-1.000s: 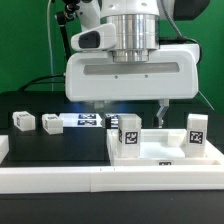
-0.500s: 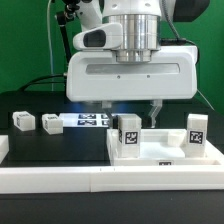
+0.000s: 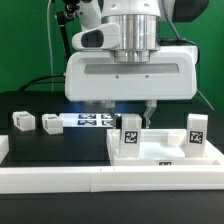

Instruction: Assemble square table

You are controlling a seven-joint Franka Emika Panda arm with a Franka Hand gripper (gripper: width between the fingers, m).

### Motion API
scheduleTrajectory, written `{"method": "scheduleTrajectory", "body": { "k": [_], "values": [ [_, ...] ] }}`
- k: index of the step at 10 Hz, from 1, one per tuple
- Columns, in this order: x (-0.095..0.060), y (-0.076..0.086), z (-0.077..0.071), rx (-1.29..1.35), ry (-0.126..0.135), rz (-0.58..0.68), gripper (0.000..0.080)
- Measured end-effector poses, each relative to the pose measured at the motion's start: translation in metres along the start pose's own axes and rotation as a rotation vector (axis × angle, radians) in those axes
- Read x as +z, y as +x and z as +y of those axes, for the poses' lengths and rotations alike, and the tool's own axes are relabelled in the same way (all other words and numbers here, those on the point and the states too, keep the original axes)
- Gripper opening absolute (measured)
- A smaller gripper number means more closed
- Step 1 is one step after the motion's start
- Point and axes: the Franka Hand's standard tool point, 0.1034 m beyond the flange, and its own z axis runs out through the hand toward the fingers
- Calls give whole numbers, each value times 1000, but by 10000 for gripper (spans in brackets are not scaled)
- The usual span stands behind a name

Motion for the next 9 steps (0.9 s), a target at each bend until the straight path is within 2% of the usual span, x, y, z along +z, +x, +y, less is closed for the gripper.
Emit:
{"method": "scheduleTrajectory", "body": {
  "k": [3,5,9],
  "values": [
    [0,0,1,293,-2,1,288],
    [1,0,2,467,9,-2,290],
    [1,-1,1,869,8,-5,290]
  ]
}}
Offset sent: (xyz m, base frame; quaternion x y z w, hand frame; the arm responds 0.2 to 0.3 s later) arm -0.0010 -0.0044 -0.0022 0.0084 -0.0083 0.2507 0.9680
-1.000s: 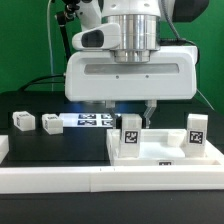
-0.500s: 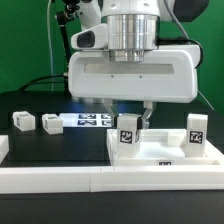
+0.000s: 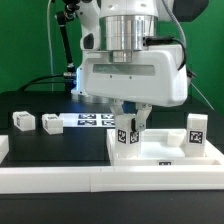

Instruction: Assemble square table

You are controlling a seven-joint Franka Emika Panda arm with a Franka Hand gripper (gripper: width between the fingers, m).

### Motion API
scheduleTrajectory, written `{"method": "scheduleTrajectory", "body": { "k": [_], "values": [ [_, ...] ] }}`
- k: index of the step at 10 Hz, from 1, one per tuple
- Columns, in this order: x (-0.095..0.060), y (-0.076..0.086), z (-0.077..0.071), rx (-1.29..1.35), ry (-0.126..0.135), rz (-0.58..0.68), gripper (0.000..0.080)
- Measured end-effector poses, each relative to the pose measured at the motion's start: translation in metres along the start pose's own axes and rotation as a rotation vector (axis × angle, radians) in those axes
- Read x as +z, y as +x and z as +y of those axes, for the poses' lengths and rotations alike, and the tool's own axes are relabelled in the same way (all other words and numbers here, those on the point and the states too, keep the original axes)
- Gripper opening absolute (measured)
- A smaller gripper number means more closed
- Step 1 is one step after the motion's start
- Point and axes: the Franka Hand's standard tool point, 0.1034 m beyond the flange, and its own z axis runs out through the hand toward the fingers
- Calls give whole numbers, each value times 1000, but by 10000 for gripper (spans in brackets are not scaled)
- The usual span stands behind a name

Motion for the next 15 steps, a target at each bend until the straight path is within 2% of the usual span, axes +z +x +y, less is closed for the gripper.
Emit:
{"method": "scheduleTrajectory", "body": {
  "k": [1,4,6,7,8,9,10,11,13,15],
  "values": [
    [-1,-5,-1,127,-19,-11,290],
    [0,-3,-1,355,-17,-8,290],
    [0,-3,-1,413,-14,-13,290],
    [0,-4,-1,401,-14,-13,368],
    [0,-4,-1,356,-14,-14,545],
    [0,-4,-1,288,-14,-14,545],
    [0,-7,-3,140,-13,-15,616],
    [1,-10,-5,-19,-4,-13,642],
    [1,-10,-4,-256,-4,-14,648],
    [1,-9,-4,-353,1,-17,649]
  ]
}}
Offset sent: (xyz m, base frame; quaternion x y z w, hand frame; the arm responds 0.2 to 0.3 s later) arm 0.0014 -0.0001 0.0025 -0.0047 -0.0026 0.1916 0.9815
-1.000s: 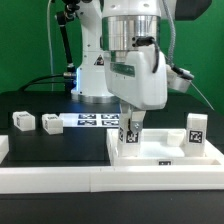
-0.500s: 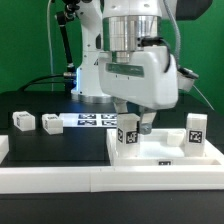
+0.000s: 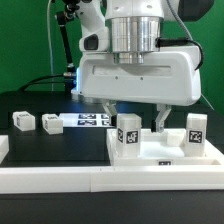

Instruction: Assemble square table

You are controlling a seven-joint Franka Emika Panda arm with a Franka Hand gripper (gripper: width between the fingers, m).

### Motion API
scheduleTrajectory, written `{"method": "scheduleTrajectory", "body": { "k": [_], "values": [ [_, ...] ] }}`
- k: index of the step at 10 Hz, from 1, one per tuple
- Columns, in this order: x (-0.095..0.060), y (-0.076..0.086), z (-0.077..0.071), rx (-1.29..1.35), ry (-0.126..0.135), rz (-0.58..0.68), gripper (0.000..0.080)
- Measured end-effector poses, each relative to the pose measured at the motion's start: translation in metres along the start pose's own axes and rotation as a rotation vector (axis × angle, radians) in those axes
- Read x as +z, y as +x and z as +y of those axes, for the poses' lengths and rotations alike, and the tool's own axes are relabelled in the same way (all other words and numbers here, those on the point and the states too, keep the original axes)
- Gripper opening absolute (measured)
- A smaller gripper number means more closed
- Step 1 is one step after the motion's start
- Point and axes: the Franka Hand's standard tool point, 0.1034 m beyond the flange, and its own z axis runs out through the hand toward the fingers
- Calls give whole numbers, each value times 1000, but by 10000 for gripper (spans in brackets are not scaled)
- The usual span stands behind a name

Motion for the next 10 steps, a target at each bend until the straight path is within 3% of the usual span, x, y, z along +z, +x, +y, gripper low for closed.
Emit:
{"method": "scheduleTrajectory", "body": {
  "k": [4,10],
  "values": [
    [1,2,2,-326,-2,12,649],
    [-2,8,7,-799,-38,21,649]
  ]
}}
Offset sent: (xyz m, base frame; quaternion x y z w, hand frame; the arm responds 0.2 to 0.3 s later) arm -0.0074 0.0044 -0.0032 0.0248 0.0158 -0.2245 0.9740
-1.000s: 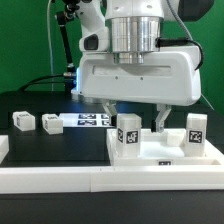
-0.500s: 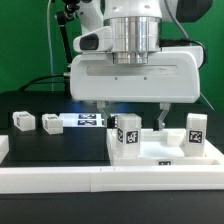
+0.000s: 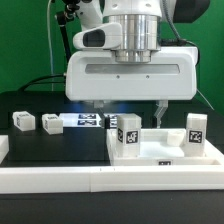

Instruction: Assemble square table

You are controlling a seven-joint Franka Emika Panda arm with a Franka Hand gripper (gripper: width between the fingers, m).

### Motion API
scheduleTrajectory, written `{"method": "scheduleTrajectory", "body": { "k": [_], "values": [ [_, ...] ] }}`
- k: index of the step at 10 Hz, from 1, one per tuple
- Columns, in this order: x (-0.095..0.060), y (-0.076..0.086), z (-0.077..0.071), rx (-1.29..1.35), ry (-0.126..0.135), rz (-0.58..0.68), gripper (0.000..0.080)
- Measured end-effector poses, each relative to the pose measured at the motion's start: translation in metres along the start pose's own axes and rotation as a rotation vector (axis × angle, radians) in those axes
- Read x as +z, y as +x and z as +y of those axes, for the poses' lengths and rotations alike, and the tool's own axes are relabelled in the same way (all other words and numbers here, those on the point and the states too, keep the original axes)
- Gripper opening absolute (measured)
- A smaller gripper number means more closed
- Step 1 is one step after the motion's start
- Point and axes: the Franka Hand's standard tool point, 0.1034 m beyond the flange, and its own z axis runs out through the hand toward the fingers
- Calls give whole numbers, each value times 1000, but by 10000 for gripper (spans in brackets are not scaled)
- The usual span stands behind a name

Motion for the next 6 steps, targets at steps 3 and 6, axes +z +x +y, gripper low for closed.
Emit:
{"method": "scheduleTrajectory", "body": {
  "k": [3,6],
  "values": [
    [0,0,4,-63,-3,-1,532],
    [1,0,5,-45,-3,-2,289]
  ]
}}
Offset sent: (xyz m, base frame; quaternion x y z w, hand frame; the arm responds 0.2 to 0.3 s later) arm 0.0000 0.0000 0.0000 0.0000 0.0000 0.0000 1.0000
